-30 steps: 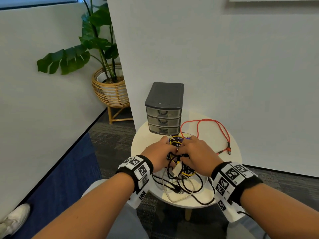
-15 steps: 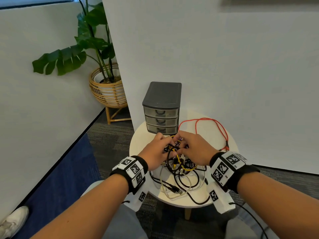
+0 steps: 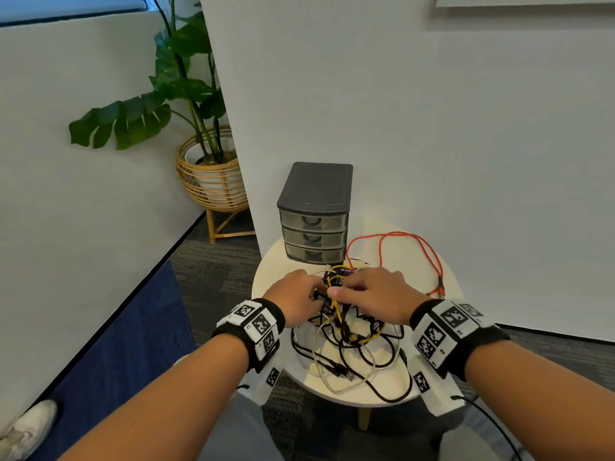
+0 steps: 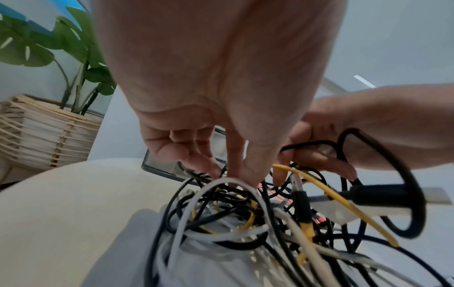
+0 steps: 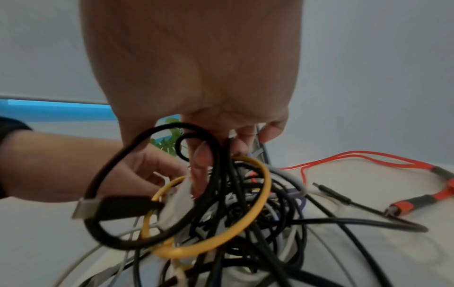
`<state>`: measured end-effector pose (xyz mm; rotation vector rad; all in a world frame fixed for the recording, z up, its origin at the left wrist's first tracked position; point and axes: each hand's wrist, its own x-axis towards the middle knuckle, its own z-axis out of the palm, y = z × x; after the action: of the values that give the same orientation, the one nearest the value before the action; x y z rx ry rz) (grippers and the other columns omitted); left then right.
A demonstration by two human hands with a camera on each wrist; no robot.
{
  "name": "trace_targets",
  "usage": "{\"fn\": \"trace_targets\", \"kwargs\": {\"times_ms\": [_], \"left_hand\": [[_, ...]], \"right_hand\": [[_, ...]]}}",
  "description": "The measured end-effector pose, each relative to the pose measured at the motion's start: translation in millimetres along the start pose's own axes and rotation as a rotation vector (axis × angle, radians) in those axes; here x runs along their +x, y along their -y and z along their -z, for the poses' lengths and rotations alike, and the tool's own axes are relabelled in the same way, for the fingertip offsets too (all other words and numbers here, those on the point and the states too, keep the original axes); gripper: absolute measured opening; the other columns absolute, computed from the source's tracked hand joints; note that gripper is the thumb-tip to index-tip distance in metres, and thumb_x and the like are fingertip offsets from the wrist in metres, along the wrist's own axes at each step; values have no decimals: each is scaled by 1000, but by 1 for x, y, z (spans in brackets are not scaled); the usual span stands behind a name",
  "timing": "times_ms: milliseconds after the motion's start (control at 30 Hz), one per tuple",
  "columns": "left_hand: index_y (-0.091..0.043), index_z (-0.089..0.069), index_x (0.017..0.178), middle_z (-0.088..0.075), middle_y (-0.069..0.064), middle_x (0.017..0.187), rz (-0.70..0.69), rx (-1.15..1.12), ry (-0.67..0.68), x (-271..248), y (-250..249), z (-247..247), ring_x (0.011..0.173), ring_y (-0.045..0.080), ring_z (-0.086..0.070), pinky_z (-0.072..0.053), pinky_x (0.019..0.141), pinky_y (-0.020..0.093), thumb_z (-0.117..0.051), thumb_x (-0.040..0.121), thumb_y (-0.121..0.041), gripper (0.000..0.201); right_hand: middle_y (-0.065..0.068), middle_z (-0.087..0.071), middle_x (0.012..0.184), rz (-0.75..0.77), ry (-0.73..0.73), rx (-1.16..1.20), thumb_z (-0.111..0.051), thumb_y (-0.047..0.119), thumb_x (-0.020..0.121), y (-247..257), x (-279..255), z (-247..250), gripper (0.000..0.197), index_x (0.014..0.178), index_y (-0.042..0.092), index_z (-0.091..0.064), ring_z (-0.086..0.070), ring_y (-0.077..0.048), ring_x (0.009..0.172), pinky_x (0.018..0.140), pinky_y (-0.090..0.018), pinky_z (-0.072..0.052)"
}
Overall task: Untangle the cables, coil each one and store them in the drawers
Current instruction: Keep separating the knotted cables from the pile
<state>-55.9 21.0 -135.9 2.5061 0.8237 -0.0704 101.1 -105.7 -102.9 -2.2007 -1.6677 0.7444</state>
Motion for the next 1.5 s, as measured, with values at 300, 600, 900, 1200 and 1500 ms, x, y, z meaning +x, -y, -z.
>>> {"fn": "trace_targets", "kwargs": {"times_ms": [300, 600, 900, 1200, 1500], "left_hand": [[-33, -51, 121, -49, -2, 123, 37, -69, -39, 7, 8, -2, 106, 20, -57, -53, 90, 38, -76, 88, -29, 42], [-26, -60, 128, -61, 3, 121, 63, -1, -44, 18, 16, -10, 110, 23, -57, -50, 95, 42, -64, 97, -31, 32], [-27, -56, 93, -57, -1, 102, -13, -21, -95, 21, 22, -3, 95, 22, -53, -49, 89, 45, -58, 100, -41, 16], [-21, -52, 93, -59, 7, 79, -117, -263, -142, 12, 13, 15, 67, 17, -47, -39, 62, 34, -55, 103, -30, 14], [-25, -66, 93, -67, -1, 97, -101, -568, 5, 4, 12, 30, 95, 16, -61, -47, 92, 33, -50, 87, -19, 18]], "right_hand": [[6, -60, 87, -79, -136, -277, -61, 36, 87, 10, 10, -12, 16, 87, 30, -45, -54, -21, 87, 90, -46, -39], [9, -61, 85, -109, -120, -311, -50, 56, 95, 15, 19, -16, 25, 86, 33, -51, -57, -18, 88, 97, -48, -39], [7, -59, 81, -162, -199, -110, -60, 30, 91, 10, 20, -3, 12, 84, 29, -50, -56, -18, 81, 81, -40, -46], [9, -43, 108, -27, -226, -182, -57, 52, 93, 28, 14, -3, 17, 101, 38, -52, -32, -17, 106, 93, -45, -30], [-5, -61, 86, -59, -192, 515, -52, 33, 104, 16, 16, 21, 30, 81, 17, -62, -56, -21, 85, 85, -41, -46]]}}
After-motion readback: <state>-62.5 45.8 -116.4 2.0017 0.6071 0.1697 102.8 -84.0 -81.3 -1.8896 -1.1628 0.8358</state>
